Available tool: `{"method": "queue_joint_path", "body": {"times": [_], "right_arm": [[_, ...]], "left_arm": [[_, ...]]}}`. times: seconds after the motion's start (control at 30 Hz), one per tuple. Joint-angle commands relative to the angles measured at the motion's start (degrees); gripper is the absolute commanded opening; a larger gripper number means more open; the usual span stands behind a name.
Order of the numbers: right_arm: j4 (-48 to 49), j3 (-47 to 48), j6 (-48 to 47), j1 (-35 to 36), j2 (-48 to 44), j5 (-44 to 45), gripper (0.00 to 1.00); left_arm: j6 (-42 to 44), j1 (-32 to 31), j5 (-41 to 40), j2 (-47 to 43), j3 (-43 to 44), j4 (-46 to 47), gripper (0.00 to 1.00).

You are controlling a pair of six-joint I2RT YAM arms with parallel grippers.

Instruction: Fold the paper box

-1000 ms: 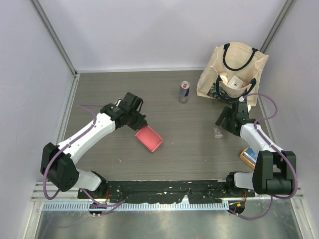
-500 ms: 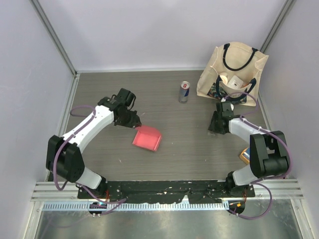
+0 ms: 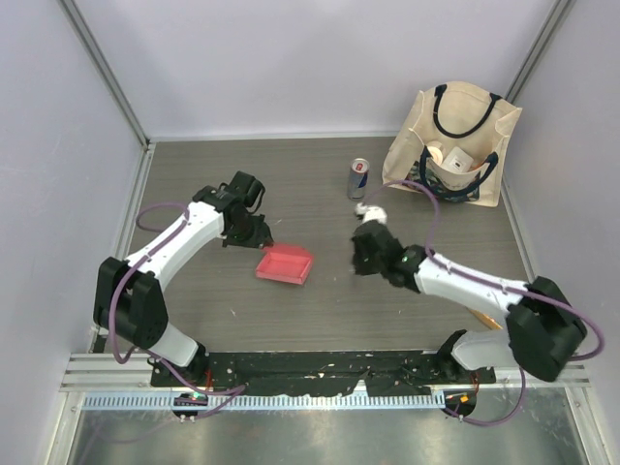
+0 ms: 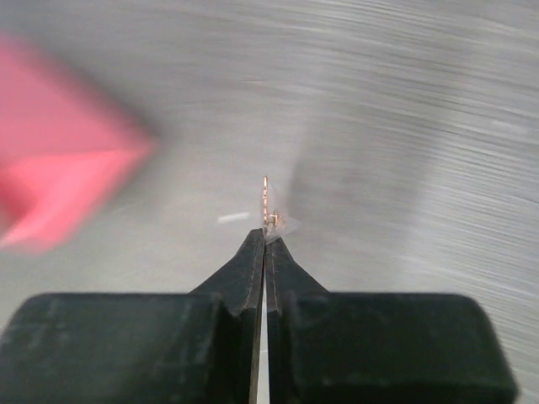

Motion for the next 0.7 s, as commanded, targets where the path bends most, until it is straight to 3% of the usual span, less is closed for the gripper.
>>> {"method": "queue_joint_path", "body": {"times": [0.0,0.1,0.3,0.67], "right_arm": [[19.1,-1.9,-0.5,17.6,-9.1,-5.1,0.06],[25.4,-0.1,-5.2,23.4,-6.1,-8.2,0.06],[24.7,10.8,-13.3,27.6,7.7,-4.1,0.08],[37.7,7.4,-25.2,28.8,11.8,4.1,0.15]], "left_arm": [[-2.5,0.2,-2.7,-2.8,-0.1,-2.3,0.00],[-2.6,0.2,-3.9,-3.3,0.7,-4.0,0.00],[-3.1,0.1,-3.1,-5.3,0.1,-5.5,0.00],[-4.6,0.1,-4.1,-8.3,-0.1,-7.6,0.00]]}}
